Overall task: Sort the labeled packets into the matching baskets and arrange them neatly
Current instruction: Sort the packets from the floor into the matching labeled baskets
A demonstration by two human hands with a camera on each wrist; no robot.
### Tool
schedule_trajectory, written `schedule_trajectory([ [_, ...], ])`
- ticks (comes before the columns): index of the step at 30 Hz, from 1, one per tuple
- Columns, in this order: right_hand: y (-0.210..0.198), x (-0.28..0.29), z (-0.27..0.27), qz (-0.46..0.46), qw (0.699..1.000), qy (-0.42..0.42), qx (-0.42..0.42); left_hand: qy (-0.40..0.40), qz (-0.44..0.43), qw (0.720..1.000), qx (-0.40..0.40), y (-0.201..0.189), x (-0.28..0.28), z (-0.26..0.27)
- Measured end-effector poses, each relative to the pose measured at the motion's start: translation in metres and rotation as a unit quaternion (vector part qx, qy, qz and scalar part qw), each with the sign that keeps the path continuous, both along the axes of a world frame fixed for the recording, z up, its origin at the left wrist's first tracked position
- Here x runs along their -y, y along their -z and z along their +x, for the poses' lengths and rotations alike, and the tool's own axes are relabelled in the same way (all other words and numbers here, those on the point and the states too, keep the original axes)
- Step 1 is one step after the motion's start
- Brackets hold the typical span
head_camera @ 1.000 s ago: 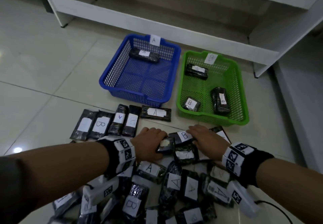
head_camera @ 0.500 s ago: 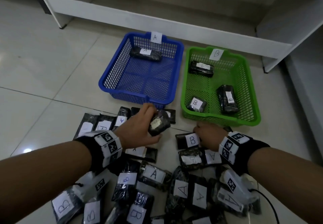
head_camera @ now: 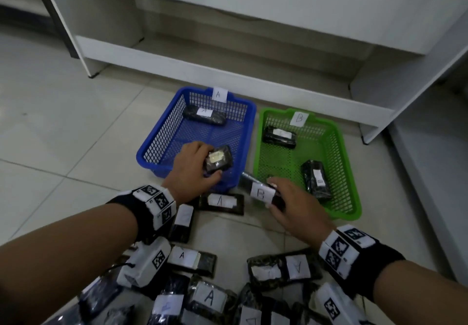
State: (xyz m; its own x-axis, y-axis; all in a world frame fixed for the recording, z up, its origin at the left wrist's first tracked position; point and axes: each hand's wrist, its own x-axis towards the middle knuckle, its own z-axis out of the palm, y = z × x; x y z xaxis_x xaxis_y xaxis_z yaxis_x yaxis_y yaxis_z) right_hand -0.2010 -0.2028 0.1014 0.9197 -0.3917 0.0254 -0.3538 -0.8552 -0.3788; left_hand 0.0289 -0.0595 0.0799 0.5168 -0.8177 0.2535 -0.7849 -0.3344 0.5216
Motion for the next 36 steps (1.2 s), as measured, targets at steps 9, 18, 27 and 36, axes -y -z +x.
schedule_trajectory([
  [9, 0.005, 0.06, 0.042, 0.179, 0.917, 0.286, 0.212, -0.076, 0.102, 0.985, -0.116, 0.018, 0.042, 0.039],
  [18, 0.048, 0.073, 0.072, 0.312, 0.871, 0.356, 0.128, -0.043, 0.303, 0.949, -0.072, 0.042, 0.044, 0.033],
  [27, 0.078, 0.053, 0.105, 0.192, 0.906, 0.368, -0.077, 0.012, 0.361, 0.923, -0.131, 0.041, 0.051, 0.042],
  [36, 0.086, 0.053, 0.109, 0.181, 0.885, 0.427, -0.05, 0.051, 0.338, 0.925, -0.166, 0.045, 0.051, 0.044],
])
